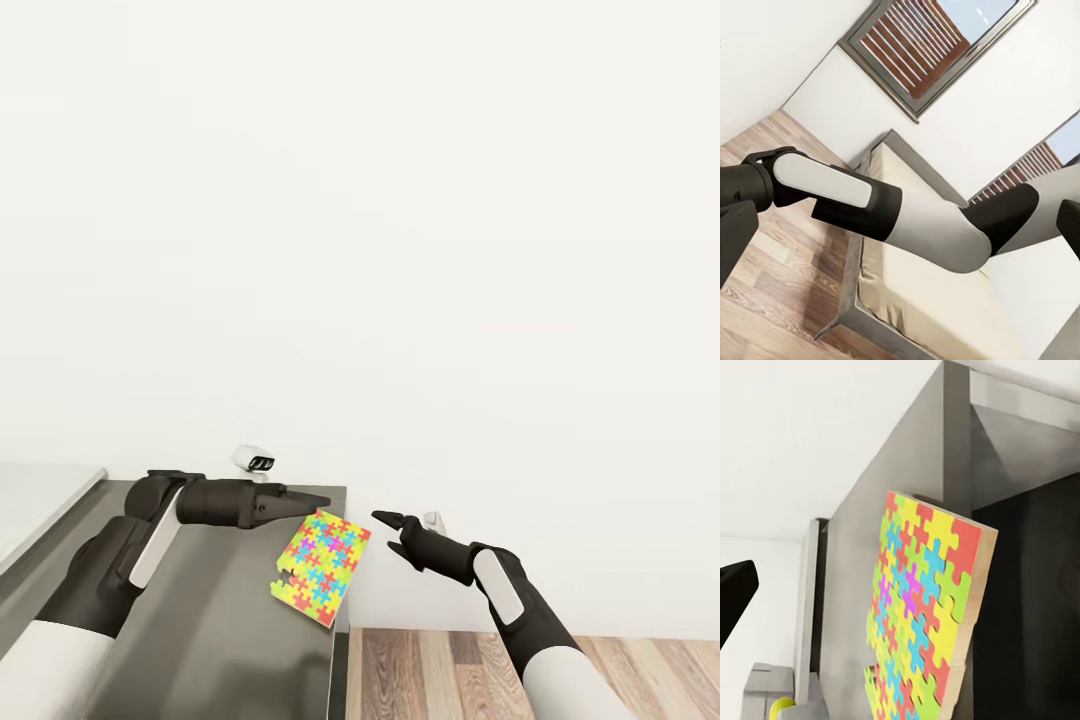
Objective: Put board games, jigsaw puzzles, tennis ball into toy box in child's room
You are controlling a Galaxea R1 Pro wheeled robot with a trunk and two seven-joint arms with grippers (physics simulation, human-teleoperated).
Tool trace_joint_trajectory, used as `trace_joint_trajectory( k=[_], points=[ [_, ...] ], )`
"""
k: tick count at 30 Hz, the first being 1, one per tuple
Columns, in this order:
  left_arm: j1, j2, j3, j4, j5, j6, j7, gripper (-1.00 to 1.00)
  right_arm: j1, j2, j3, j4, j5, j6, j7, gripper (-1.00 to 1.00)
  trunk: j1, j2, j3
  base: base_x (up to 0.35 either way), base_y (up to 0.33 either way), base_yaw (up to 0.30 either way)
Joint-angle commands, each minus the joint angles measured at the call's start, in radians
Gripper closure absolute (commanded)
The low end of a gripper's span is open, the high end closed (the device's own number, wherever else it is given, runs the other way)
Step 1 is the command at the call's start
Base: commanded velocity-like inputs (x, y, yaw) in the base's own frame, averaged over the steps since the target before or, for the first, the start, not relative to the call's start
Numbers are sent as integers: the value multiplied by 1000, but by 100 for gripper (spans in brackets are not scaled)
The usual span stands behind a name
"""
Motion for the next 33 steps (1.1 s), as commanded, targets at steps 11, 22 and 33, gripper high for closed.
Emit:
trace_joint_trajectory(
  k=[11, 22, 33],
  points=[
    [-1, 1, 1, 0, 4, 13, -3, -100, -1, 1, -6, 1, 0, 8, 10, -100, 15, -29, -14, 0, 0, 0],
    [-1, 1, 0, 0, 6, 13, -3, -100, -1, 1, -6, 1, 0, 8, 14, -100, 57, -106, -48, 0, 0, 0],
    [-1, 1, -1, 0, 6, 13, -3, -100, -1, 0, -6, 1, 0, 8, 15, -100, 96, -176, -79, 0, 0, 0]
  ],
)
